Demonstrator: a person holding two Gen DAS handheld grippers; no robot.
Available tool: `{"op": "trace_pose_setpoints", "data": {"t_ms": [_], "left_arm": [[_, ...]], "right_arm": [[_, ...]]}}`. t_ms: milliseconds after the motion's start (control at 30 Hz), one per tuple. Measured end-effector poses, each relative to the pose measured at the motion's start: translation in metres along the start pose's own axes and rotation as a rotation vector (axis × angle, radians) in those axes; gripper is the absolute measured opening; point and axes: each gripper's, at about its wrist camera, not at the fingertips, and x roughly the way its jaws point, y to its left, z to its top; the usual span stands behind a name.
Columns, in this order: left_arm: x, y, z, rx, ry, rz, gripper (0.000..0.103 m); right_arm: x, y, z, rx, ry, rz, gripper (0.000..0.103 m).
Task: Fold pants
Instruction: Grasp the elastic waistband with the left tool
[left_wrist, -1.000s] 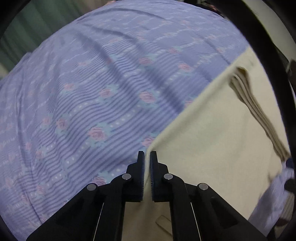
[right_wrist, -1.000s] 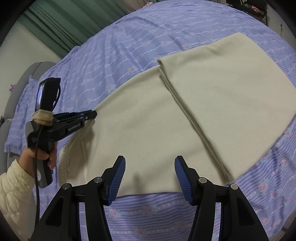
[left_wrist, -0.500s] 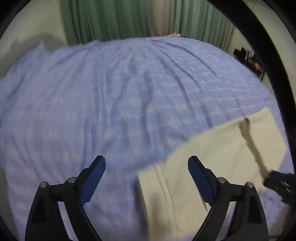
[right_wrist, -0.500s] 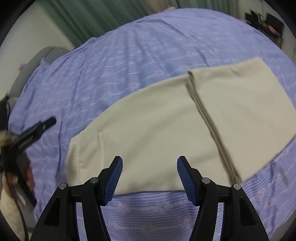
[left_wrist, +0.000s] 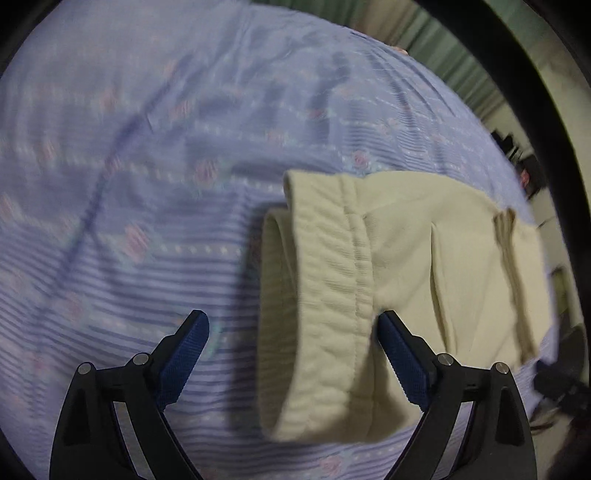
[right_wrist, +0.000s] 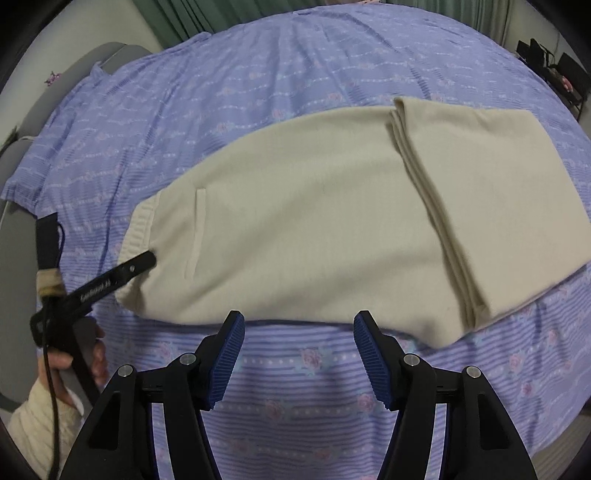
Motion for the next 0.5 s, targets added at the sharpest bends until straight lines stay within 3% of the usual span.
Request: {"op": "trace_pose_setpoints", "data": {"t_ms": [33, 100, 133, 300, 367, 400, 433, 500], "left_arm": [[0.004, 0.004, -0.001, -0.027, 0.010, -0.033, 0.091], [0.009, 0.013, -0.006, -0.083, 0.025, -0.129, 0.069], [0.008, 0.016, -0.009, -0.106, 0.029, -0.156, 0.066], [-0.025, 0.013, -0.018, -0.121, -0.006, -0.200, 0.040], [-0.031, 0.020, -0.025, -0.169, 0.005, -0.293, 0.027], [-0.030, 0.023, -0.029, -0.182, 0.015, -0.286, 0.030], [-0.023, 0.024, -0.032, -0.176, 0.043, -0.232, 0.032], [-0.017, 0.023, -0.037, -0.181, 0.070, -0.137, 0.049]], "right_arm": [[0.001, 0.002, -0.001, -0.006, 0.005, -0.003, 0.062], [0.005, 0.008, -0.002, -0.026, 0.013, -0.007, 0.062], [0.005, 0.010, -0.003, -0.034, 0.013, -0.007, 0.062], [-0.001, 0.014, -0.002, -0.057, 0.000, 0.006, 0.062], [-0.003, 0.014, -0.001, -0.058, -0.007, 0.012, 0.062], [-0.003, 0.015, 0.000, -0.062, -0.005, 0.009, 0.062], [-0.002, 0.016, 0.001, -0.065, -0.003, 0.008, 0.062], [-0.001, 0.018, 0.001, -0.075, 0.000, 0.014, 0.062]]}}
